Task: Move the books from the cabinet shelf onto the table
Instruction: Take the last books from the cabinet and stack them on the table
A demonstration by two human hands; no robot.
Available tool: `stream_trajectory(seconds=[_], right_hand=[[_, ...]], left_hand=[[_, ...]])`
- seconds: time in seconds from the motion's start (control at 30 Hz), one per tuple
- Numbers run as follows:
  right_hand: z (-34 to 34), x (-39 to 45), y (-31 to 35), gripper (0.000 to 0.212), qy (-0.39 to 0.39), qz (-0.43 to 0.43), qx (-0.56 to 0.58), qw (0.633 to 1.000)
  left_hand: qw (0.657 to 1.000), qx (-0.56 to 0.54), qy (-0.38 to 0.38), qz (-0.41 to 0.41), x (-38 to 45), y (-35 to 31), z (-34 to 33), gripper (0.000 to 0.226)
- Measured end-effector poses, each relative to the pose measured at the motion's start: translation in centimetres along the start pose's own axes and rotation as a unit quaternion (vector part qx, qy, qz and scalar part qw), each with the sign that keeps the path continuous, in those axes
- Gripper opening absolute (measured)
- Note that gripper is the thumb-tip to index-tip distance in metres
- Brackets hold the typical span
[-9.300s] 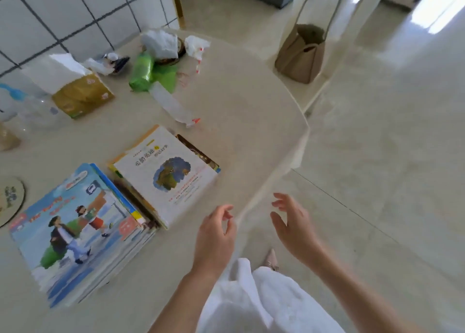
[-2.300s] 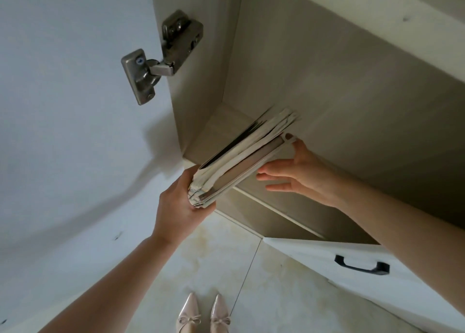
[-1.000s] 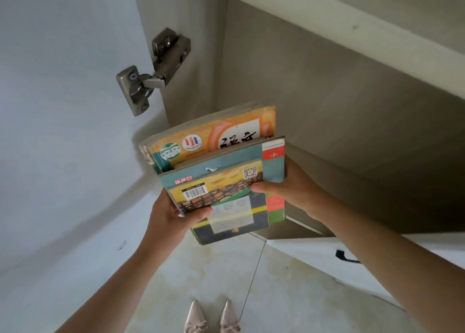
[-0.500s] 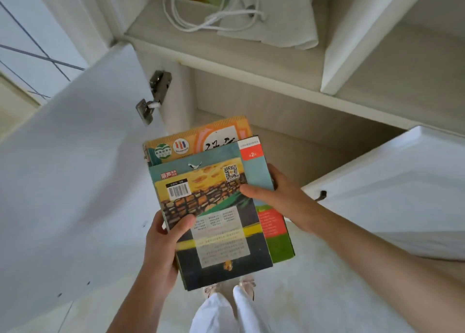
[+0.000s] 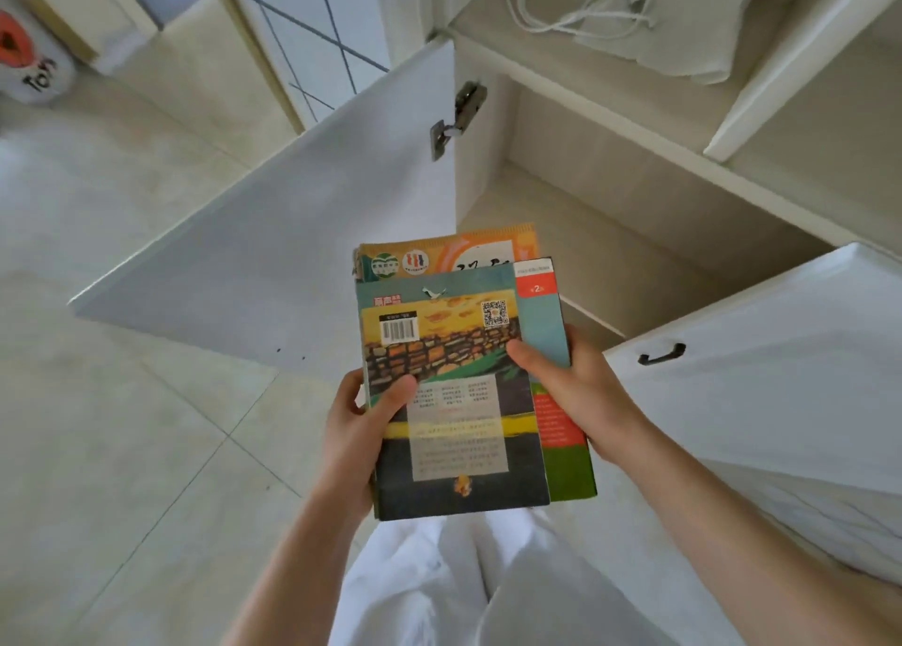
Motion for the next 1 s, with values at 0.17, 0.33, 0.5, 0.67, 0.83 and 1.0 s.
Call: stream_trajectory(seconds=[0.17, 0.33, 0.5, 0.67, 0.83, 1.0], right_hand=[[-0.5, -2.4, 0.7, 0.068, 0.021, 0.039, -0.097, 0.994], [-3.4, -4.6, 1.1, 0.054, 0.083, 0.065, -0.186, 0.977], [-9.0, -7.3, 1.2, 0.056, 0.174, 0.08, -0.242, 0.951], [-17.0, -11.7, -0.2, 0.065, 0.266, 0.126, -0.331, 0.896], [-25.0, -17.6, -3.2, 0.062, 0.352, 0.169, -0.404, 0.827], [-32.3, -24.5, -8.9, 0.061, 0.408, 0.191, -0.459, 0.766]], left_hand=[[0.997, -0.071, -0.042, -0.003, -5.1, 0.7, 0.3, 0.038], [0.982, -0.14, -0.127, -0.03, -10.8, 1.9, 2.7, 0.043], [0.951, -0.196, -0.234, -0.042, -16.4, 4.3, 6.4, 0.043], [0.902, -0.236, -0.359, -0.051, -23.1, 7.9, 11.3, 0.038], [0.834, -0.299, -0.46, -0.055, -30.2, 12.3, 15.1, 0.037], [0.755, -0.356, -0.548, -0.06, -38.6, 17.2, 19.0, 0.03]])
Point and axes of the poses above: each hand's wrist, its own x-axis towards the middle knuckle, its own z-axis out of the back of the hand, y = z × x, the point moved 9 cm from there along x, towards the middle knuckle, and after that the axes turned 13 degrees about -z, right-handed, at the moved point
